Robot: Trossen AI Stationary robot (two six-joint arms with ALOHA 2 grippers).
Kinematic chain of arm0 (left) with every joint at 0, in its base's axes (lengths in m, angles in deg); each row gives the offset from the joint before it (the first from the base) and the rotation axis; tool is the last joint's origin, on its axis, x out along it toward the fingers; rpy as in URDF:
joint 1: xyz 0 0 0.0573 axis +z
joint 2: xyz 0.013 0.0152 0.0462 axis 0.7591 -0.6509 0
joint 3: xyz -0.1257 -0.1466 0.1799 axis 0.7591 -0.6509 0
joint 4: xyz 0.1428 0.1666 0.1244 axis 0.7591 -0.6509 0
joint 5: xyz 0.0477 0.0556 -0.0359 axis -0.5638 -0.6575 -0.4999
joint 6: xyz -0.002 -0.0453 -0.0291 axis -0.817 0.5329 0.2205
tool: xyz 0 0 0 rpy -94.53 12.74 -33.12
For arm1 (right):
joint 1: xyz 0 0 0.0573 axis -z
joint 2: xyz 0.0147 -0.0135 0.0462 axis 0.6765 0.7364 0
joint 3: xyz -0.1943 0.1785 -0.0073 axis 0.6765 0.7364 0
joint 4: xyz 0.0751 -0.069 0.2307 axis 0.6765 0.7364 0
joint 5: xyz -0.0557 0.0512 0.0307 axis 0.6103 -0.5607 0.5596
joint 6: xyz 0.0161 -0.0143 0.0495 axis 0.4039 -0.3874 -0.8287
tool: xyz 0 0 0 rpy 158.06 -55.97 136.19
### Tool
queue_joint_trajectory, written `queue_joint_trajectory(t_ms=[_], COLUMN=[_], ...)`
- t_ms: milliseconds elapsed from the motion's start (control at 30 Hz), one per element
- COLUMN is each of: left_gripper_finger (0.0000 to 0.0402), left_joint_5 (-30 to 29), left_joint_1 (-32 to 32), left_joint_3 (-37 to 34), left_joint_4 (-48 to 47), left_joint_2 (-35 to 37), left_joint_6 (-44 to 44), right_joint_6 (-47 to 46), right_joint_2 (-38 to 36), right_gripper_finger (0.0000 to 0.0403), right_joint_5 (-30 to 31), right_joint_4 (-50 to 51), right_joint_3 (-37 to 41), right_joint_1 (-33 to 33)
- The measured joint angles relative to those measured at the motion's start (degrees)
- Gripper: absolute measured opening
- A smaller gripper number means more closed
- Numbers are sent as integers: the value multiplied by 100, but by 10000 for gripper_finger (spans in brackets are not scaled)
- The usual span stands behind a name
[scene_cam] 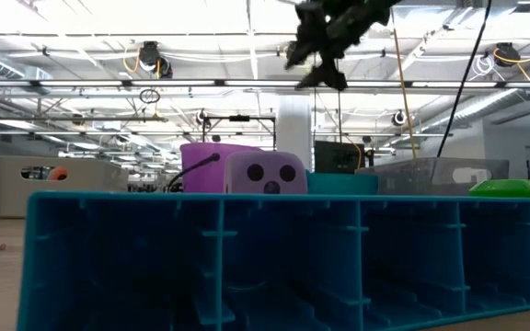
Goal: Pick & Place Toys
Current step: Put the green game piece into the blue bin
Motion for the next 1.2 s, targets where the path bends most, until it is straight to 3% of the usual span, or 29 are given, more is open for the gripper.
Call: queue_joint_trajectory(t_ms=[100,300,633,900,1200], left_gripper_finger=[223,223,223,223,223], left_joint_5=[89,-310,-1490,-2107,-2731], left_joint_1=[33,-62,-1096,-2143,-3625], left_joint_3=[20,13,7,7,2], left_joint_4=[-238,-1753,-4553,-5740,-7187], left_joint_2=[274,785,1368,1300,1128], left_joint_6=[-6,-416,-640,-233,941], right_joint_6=[-154,-206,17,37,65], right_joint_2=[-150,-231,-233,-233,-233], right_gripper_finger=[222,220,218,216,215], right_joint_5=[-6,-3,44,1142,2043], right_joint_4=[-358,-909,-986,-1001,-997], right_joint_3=[0,0,0,0,0], right_joint_1=[-315,-1018,-2022,-2654,-3027])
